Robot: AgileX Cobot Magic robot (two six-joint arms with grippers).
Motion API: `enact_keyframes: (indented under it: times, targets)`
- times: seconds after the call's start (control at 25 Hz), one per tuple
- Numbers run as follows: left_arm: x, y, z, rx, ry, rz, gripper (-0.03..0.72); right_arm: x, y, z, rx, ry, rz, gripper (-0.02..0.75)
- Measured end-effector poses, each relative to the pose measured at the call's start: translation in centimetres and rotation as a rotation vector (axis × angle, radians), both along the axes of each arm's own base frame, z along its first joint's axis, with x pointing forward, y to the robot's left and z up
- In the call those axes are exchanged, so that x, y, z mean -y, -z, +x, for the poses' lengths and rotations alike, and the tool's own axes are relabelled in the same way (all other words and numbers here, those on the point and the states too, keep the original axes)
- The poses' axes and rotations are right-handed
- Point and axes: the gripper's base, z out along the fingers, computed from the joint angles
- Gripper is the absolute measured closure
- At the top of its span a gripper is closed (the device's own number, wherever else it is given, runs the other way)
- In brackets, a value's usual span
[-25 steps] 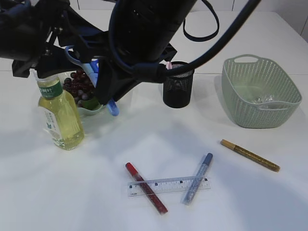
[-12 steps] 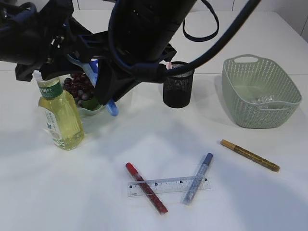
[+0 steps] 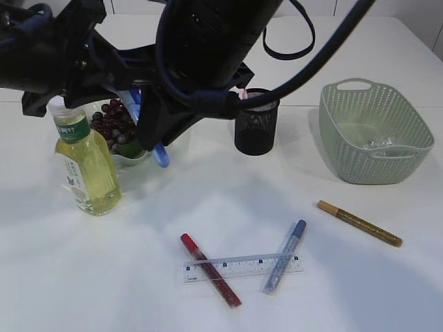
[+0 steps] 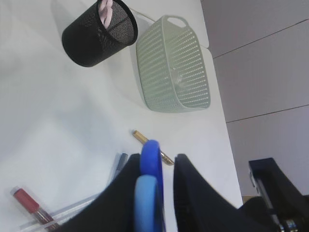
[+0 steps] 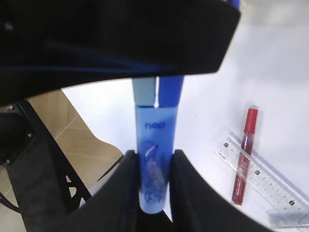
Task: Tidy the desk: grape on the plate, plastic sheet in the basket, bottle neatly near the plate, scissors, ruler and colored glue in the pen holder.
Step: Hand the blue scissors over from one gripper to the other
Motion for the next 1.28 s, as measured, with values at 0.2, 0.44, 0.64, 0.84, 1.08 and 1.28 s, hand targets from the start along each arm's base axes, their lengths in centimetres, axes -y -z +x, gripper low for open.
enact_keyframes:
  times: [0.2, 0.44, 0.64, 0.84, 1.08, 1.28]
  targets:
    - [0.0, 0.0, 0.0, 0.0, 0.0, 0.0, 0.599, 0.0, 0.0, 0.0, 0.0, 0.0, 0.0, 0.576]
    - [0.02, -0.03, 0.0, -0.002, -0.002, -0.006, 0.635, -0.01, -0.01, -0.01, -0.001, 0.0, 0.002, 0.576]
    - [0.01, -0.03, 0.0, -0.002, -0.002, -0.005, 0.636, -0.01, -0.01, -0.01, -0.002, 0.0, 0.002, 0.576]
    - [0.01, -0.03, 0.0, -0.002, -0.002, -0.005, 0.636, -0.01, -0.01, -0.01, -0.002, 0.0, 0.002, 0.576]
    - [0.01, -0.03, 0.0, -0.002, -0.002, -0.005, 0.636, -0.01, -0.01, -0.01, -0.002, 0.0, 0.002, 0.573]
    - [0.01, -0.03, 0.0, -0.002, -0.002, -0.005, 0.636, -0.01, -0.01, -0.01, -0.002, 0.0, 0.002, 0.554]
